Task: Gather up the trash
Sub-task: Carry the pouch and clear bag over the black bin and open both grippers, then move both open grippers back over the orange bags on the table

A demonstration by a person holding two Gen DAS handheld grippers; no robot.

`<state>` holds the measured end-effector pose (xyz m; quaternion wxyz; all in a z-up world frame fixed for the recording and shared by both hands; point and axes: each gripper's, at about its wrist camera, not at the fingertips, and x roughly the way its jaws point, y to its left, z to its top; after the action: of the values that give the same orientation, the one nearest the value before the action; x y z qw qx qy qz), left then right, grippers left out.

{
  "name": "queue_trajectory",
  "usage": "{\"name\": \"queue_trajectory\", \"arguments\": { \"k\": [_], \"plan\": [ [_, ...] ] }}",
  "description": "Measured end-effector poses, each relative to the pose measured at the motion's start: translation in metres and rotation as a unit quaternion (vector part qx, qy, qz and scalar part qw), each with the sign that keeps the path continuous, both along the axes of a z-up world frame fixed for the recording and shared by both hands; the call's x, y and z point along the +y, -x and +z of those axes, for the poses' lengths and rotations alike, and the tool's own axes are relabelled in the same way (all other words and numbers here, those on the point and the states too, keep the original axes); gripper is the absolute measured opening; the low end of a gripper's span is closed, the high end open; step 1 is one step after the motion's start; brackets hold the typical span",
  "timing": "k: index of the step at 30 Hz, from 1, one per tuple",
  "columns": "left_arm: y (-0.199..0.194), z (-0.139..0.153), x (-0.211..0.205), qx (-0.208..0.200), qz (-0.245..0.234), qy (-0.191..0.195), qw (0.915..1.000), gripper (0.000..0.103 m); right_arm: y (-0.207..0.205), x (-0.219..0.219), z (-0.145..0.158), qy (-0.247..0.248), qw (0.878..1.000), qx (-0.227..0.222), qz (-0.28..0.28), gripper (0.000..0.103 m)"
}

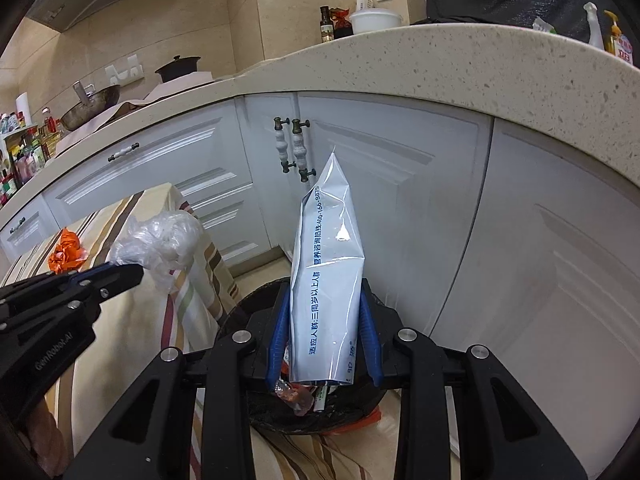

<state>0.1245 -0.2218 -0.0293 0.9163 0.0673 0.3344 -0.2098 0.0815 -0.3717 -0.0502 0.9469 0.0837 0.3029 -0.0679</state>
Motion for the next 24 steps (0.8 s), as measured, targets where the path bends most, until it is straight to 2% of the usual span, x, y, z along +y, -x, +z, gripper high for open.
{"name": "queue_trajectory", "arguments": {
  "k": [3, 4, 6, 8, 10, 21, 22, 24],
  "plan": [
    [-0.008, -0.006, -0.008, 0.002, 0.002, -0.004, 1.0000, 0.006, -0.010, -0.002, -0.005, -0.003, 1.000, 0.007, 0.017, 0.036],
    [-0.011, -0.009, -0.010, 0.005, 0.004, -0.008, 1.0000, 0.006, -0.013, -0.001, -0.007, 0.001, 1.000, 0.009, 0.019, 0.046],
    [-0.016, -0.013, -0.012, 0.010, 0.009, -0.011, 0.9999, 0.010, -0.018, -0.003, -0.011, 0.008, 1.000, 0.008, 0.009, 0.054],
    [-0.022, -0.017, -0.013, 0.025, 0.011, -0.007, 0.9996, 0.020, -0.019, -0.006, -0.013, -0.003, 1.000, 0.009, 0.007, 0.054],
    [-0.023, -0.017, -0.011, 0.028, 0.016, -0.003, 0.9995, 0.024, -0.019, -0.007, -0.015, -0.006, 1.000, 0.008, 0.002, 0.054],
    [-0.014, -0.003, 0.005, 0.012, 0.025, 0.001, 0.9996, 0.025, -0.011, -0.008, -0.007, -0.004, 1.000, -0.002, -0.009, 0.055],
    [-0.013, -0.001, 0.009, 0.010, 0.028, 0.001, 0.9996, 0.026, -0.012, -0.007, -0.006, -0.004, 1.000, -0.003, -0.009, 0.055],
    [-0.011, 0.004, 0.017, 0.005, 0.034, 0.003, 0.9994, 0.037, -0.011, -0.004, -0.003, -0.003, 1.000, -0.005, -0.007, 0.055]
  ]
}}
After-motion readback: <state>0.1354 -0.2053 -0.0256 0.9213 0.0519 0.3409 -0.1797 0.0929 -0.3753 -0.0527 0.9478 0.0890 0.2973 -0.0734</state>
